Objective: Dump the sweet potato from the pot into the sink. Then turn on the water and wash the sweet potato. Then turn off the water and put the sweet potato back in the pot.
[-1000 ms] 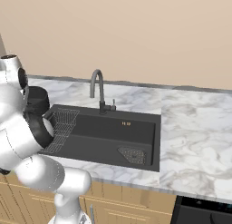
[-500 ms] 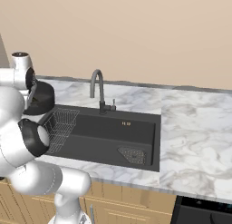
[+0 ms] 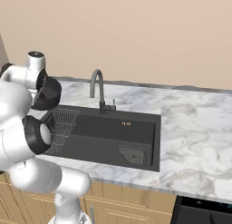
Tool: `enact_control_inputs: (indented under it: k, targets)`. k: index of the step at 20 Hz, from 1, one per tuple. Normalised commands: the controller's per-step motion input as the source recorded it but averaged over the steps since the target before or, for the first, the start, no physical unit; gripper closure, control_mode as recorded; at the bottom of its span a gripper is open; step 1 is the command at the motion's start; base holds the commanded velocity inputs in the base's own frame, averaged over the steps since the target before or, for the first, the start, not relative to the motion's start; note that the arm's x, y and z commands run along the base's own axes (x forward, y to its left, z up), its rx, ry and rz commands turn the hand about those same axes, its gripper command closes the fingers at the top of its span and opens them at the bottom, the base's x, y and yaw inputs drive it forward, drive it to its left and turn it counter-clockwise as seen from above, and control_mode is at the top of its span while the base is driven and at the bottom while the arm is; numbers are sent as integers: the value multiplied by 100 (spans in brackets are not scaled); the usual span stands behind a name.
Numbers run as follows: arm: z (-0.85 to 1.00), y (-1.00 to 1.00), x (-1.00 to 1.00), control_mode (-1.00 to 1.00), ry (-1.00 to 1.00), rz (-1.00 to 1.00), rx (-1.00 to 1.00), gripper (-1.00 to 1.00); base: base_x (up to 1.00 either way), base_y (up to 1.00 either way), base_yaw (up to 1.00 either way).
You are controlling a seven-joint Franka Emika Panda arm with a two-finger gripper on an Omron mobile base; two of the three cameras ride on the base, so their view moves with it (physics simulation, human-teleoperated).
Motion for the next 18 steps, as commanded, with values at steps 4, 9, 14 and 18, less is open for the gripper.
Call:
enact_control_inputs:
  k: [4, 9, 14, 18]
  targets:
    - [4, -13, 43, -100, 0, -6, 14, 100, 0, 0, 0]
    - [3, -9, 26, -100, 0, -5, 13, 100, 0, 0, 0]
    - [3, -14, 18, -100, 0, -4, 14, 100, 0, 0, 0]
    - [9, -23, 22, -100, 0, -3, 14, 100, 0, 0, 0]
